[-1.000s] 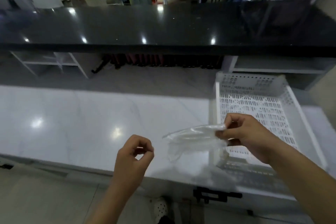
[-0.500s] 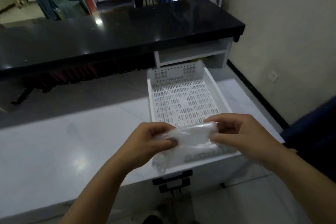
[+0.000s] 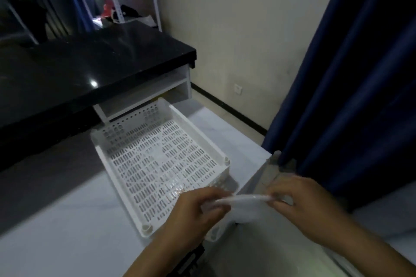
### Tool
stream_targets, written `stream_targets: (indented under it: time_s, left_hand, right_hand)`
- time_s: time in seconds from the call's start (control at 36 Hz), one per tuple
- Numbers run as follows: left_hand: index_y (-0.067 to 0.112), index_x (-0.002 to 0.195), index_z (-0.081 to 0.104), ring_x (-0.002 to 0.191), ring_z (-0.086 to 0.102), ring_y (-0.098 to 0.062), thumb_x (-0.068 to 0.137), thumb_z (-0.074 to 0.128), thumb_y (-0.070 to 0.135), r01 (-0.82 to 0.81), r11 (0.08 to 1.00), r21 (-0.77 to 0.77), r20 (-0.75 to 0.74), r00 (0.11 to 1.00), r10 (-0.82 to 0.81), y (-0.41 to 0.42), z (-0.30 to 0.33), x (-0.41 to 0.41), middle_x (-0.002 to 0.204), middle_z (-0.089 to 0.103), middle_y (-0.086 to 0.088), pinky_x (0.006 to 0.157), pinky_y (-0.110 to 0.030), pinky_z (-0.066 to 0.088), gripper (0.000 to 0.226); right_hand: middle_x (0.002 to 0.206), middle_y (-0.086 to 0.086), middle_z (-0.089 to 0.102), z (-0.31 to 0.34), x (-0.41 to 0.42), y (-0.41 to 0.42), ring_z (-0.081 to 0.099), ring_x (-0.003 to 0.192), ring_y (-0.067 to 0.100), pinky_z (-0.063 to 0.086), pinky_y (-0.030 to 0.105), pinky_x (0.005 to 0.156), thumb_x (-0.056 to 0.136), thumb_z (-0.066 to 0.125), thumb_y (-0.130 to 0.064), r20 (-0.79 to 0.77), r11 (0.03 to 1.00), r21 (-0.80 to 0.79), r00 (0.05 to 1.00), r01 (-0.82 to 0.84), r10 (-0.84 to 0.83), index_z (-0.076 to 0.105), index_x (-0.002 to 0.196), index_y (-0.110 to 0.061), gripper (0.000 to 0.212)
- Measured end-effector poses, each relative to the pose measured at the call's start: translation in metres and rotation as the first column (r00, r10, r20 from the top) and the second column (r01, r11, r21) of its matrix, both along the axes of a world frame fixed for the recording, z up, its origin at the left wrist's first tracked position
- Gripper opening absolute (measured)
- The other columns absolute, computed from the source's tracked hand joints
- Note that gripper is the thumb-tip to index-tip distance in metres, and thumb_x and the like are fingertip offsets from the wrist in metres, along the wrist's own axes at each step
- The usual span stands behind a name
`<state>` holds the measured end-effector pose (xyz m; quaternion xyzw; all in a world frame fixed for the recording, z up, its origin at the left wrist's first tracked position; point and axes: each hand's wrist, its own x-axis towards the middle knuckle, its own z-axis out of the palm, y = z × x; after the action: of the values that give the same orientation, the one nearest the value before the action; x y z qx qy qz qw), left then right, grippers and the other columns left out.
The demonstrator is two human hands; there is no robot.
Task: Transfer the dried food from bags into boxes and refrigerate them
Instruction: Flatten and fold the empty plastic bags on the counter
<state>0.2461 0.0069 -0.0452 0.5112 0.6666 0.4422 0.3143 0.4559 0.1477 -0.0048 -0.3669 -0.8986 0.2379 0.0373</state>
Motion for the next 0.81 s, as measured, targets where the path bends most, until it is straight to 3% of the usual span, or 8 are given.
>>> stream_targets:
  time_s: [0.14, 0.22, 0.31, 0.42, 0.53, 0.61, 0.75, 0.81]
  left_hand:
    - [0.043, 0.101, 0.075, 0.093, 0.070, 0.000, 0.089, 0.070, 0.028, 0.115, 0.993, 0.006, 0.105, 0.988, -0.115, 0.010, -0.019, 0.001, 0.097, 0.076, 0.017, 0.079, -0.015, 0.051, 0.020]
    - [0.042, 0.108, 0.074, 0.100, 0.070, -0.005, 0.092, 0.067, 0.028, 0.171, 0.985, 0.027, 0.208, 0.963, -0.172, 0.016, -0.023, 0.003, 0.105, 0.075, 0.013, 0.085, -0.017, 0.051, 0.022]
    - [0.038, 0.115, 0.071, 0.104, 0.068, -0.006, 0.094, 0.066, 0.020, 0.193, 0.980, 0.043, 0.245, 0.949, -0.198, 0.023, -0.023, 0.009, 0.112, 0.073, 0.010, 0.086, -0.014, 0.049, 0.029]
    - [0.034, 0.122, 0.061, 0.100, 0.066, -0.007, 0.095, 0.063, 0.020, 0.206, 0.976, 0.065, 0.095, 0.973, -0.211, 0.042, -0.015, 0.020, 0.107, 0.069, 0.015, 0.082, -0.008, 0.044, 0.031]
    - [0.040, 0.098, 0.061, 0.097, 0.060, 0.004, 0.097, 0.058, 0.014, 0.265, 0.962, 0.058, -0.107, 0.960, -0.258, 0.073, 0.000, 0.034, 0.097, 0.062, 0.026, 0.081, -0.003, 0.038, 0.026]
    - [0.050, 0.096, 0.068, 0.101, 0.064, 0.003, 0.093, 0.056, 0.015, 0.360, 0.929, -0.085, -0.061, 0.929, -0.366, 0.106, 0.006, 0.046, 0.104, 0.068, 0.027, 0.085, -0.007, 0.042, 0.037]
    - [0.057, 0.112, 0.066, 0.103, 0.064, 0.003, 0.095, 0.052, 0.017, 0.403, 0.900, -0.168, -0.121, 0.897, -0.425, 0.168, 0.011, 0.076, 0.109, 0.067, 0.032, 0.086, -0.008, 0.045, 0.046]
    - [0.061, 0.115, 0.063, 0.105, 0.062, 0.007, 0.096, 0.051, 0.023, 0.414, 0.886, -0.208, -0.152, 0.882, -0.447, 0.193, 0.013, 0.091, 0.112, 0.063, 0.038, 0.089, -0.010, 0.045, 0.045]
  right_hand:
    - [0.082, -0.008, 0.072, -0.012, 0.024, -0.011, 0.066, 0.084, 0.011, 0.053, 0.040, 0.084, 0.086, 0.074, -0.017, -0.078, 0.937, -0.260, 0.962, 0.233, -0.261, 0.077, 0.081, -0.027, 0.012]
    - [0.084, 0.005, 0.074, -0.012, 0.036, -0.009, 0.069, 0.086, 0.026, 0.052, 0.047, 0.085, 0.086, 0.073, -0.016, -0.145, 0.863, -0.442, 0.929, 0.247, -0.340, 0.079, 0.085, -0.020, 0.008]
    - [0.088, 0.007, 0.076, -0.015, 0.046, 0.000, 0.068, 0.092, 0.032, 0.051, 0.052, 0.089, 0.084, 0.073, -0.018, -0.172, 0.828, -0.499, 0.906, 0.258, -0.386, 0.080, 0.089, -0.022, 0.009]
    - [0.084, 0.004, 0.076, -0.023, 0.057, 0.017, 0.069, 0.088, 0.028, 0.053, 0.051, 0.087, 0.084, 0.074, -0.020, -0.204, 0.807, -0.526, 0.881, 0.269, -0.426, 0.080, 0.088, -0.021, 0.007]
    - [0.083, 0.006, 0.075, -0.031, 0.070, 0.052, 0.070, 0.085, 0.027, 0.054, 0.049, 0.086, 0.083, 0.076, -0.021, -0.252, 0.794, -0.546, 0.852, 0.267, -0.460, 0.080, 0.085, -0.021, 0.005]
    - [0.081, 0.006, 0.075, -0.035, 0.083, 0.088, 0.070, 0.082, 0.028, 0.056, 0.044, 0.080, 0.085, 0.074, -0.012, -0.278, 0.797, -0.549, 0.845, 0.251, -0.458, 0.081, 0.081, -0.026, 0.016]
    - [0.081, 0.009, 0.077, -0.041, 0.109, 0.159, 0.071, 0.085, 0.031, 0.056, 0.042, 0.081, 0.085, 0.074, -0.005, -0.297, 0.777, -0.585, 0.830, 0.232, -0.472, 0.082, 0.080, -0.019, 0.017]
    - [0.081, 0.008, 0.076, -0.043, 0.120, 0.186, 0.072, 0.082, 0.026, 0.056, 0.033, 0.076, 0.086, 0.072, -0.002, -0.305, 0.769, -0.601, 0.826, 0.219, -0.474, 0.082, 0.079, -0.020, 0.021]
